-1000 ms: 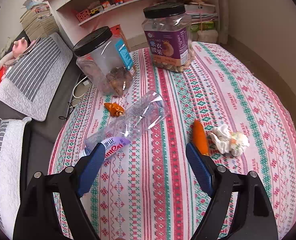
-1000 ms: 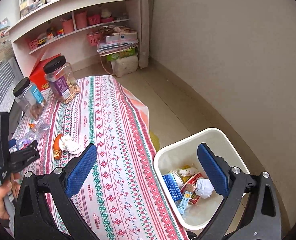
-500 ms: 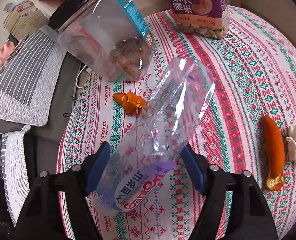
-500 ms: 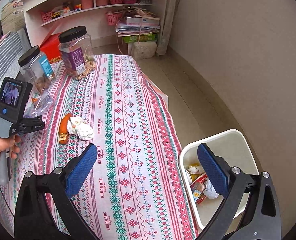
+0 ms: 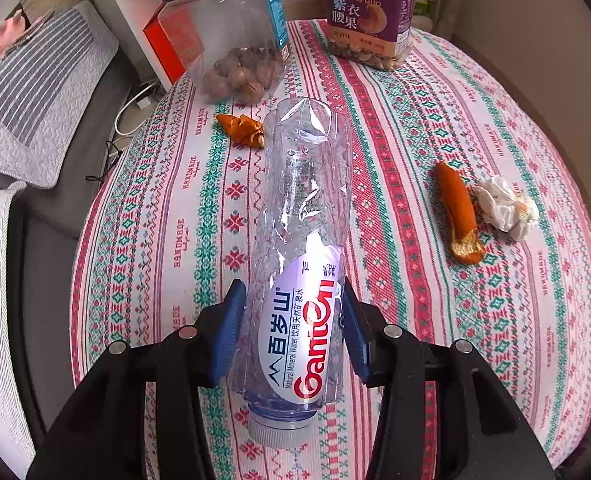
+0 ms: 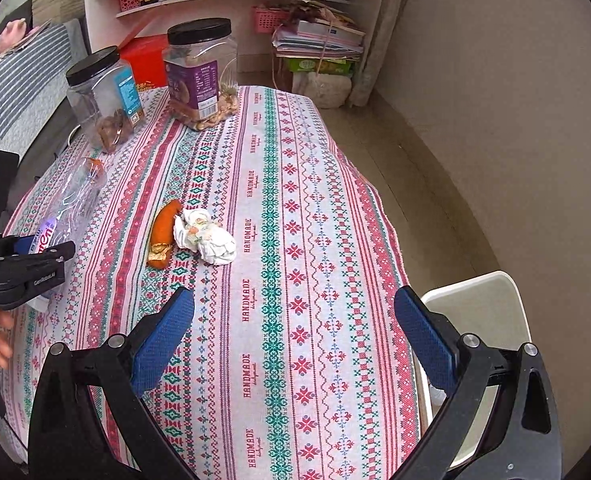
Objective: Collect trash
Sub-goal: 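Grasp the white crumpled tissue with the right gripper, then carry the white tissue over the bin and release it with the right gripper, then lower the water bottle into the bin and open the left gripper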
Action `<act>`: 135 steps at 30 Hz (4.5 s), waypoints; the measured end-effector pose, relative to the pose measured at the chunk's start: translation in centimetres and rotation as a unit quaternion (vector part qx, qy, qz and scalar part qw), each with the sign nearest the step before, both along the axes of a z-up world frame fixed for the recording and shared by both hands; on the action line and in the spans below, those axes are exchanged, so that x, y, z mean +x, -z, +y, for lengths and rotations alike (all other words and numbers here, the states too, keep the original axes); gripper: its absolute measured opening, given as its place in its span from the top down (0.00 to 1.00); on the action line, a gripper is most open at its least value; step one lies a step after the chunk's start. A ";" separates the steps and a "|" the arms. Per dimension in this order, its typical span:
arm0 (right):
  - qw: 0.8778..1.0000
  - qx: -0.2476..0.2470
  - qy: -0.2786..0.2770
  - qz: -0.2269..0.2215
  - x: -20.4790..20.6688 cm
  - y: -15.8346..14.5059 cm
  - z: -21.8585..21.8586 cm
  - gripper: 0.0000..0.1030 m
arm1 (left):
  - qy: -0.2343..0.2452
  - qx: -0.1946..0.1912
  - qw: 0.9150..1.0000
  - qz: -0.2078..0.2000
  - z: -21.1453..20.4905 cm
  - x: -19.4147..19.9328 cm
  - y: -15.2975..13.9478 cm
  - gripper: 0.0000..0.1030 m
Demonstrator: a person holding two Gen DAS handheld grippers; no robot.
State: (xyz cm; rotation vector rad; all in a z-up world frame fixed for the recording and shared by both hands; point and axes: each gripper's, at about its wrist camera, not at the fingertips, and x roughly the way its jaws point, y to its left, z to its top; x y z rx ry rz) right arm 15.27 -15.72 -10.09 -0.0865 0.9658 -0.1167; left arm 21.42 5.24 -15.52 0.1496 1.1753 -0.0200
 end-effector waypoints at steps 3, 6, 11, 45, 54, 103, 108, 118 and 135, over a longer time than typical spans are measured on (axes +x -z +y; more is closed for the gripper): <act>1.000 0.014 -0.024 -0.006 0.5 0.6 0.9 0.07 | -0.019 -0.040 0.999 0.005 0.4 -2.0 -1.9 0.55; 0.999 0.033 -0.035 0.015 1.9 2.4 1.3 0.16 | -0.031 -0.052 0.998 -0.006 0.5 -4.8 -3.8 0.55; 0.997 0.064 -0.043 0.026 4.6 4.6 2.0 0.21 | -0.024 -0.060 0.998 -0.022 0.0 -7.4 -4.9 0.55; 0.988 0.140 -0.043 -0.057 -1.3 -5.4 0.1 0.62 | -0.019 -0.109 0.989 -0.102 0.2 -10.3 -10.1 0.55; 0.987 0.116 -0.019 -0.110 -5.7 -6.3 -2.8 0.62 | 0.000 -0.110 0.987 -0.115 -2.6 -11.0 -10.6 0.55; 0.953 0.067 0.261 -0.136 -15.6 -6.2 -25.3 0.28 | 0.201 -0.104 0.967 -0.118 -25.8 -15.8 -8.1 0.54; 0.944 0.077 0.284 -0.152 -16.9 -6.8 -27.1 0.25 | 0.224 -0.118 0.961 -0.108 -29.4 -16.5 -7.9 0.54; 0.910 0.085 0.344 -0.215 -21.0 -9.0 -31.0 0.22 | 0.251 -0.173 0.950 -0.070 -37.0 -17.4 -7.8 0.53; 0.952 0.064 0.255 -0.159 -16.3 -8.0 -24.7 0.07 | 0.158 -0.107 0.979 -0.073 -28.8 -11.9 -5.8 0.38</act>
